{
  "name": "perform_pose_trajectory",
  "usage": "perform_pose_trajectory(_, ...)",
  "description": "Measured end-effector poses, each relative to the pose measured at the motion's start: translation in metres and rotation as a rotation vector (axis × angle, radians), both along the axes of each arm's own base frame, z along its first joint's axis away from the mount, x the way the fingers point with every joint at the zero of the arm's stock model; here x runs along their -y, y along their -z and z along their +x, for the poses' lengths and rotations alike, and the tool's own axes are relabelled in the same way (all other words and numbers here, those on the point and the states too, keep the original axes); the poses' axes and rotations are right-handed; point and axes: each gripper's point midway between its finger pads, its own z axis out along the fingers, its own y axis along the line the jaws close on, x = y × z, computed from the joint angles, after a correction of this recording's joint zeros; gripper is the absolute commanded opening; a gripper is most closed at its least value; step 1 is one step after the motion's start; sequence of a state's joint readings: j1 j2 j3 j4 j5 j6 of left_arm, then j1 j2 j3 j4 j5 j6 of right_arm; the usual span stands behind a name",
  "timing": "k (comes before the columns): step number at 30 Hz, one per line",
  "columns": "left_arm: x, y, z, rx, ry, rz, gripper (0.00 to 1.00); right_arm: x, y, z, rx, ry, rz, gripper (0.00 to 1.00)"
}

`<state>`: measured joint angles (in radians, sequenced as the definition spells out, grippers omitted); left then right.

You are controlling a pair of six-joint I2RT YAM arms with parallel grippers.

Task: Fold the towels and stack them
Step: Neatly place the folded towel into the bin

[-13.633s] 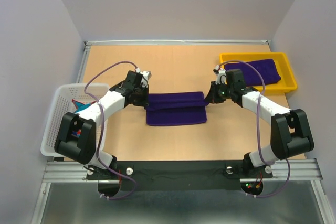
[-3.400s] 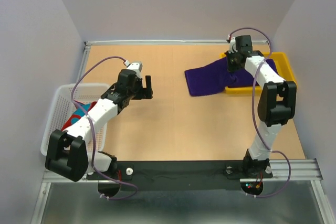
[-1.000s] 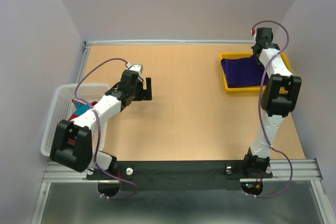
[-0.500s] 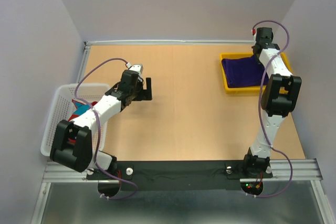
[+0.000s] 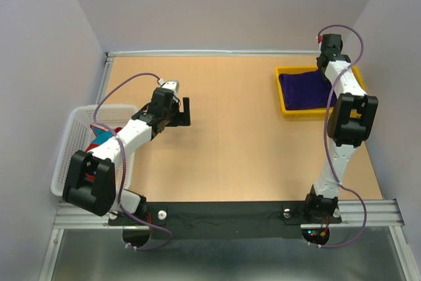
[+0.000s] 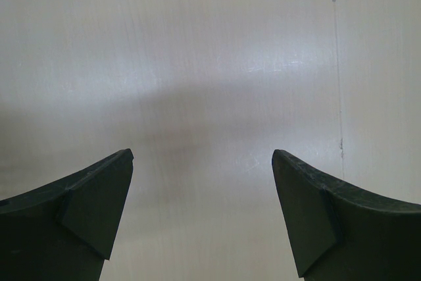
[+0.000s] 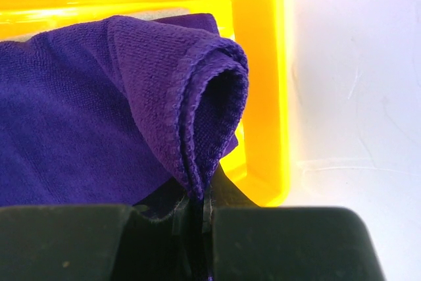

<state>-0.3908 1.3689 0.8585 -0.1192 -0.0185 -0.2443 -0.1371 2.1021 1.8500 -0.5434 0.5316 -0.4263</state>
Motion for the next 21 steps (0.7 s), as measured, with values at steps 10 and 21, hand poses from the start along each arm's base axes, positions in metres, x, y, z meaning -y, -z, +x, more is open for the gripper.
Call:
perform_pose_trajectory(10,0.000,0.000,0.000,0.000,0.000,0.000,0.99,0.007,-0.007,0.000,0.030,0.043,-0.030,0.04)
perform_pose_trajectory(21,0.000,0.000,0.000,0.000,0.000,0.001,0.99,0.008,0.001,0.011,0.074,0.061,-0.021,0.13)
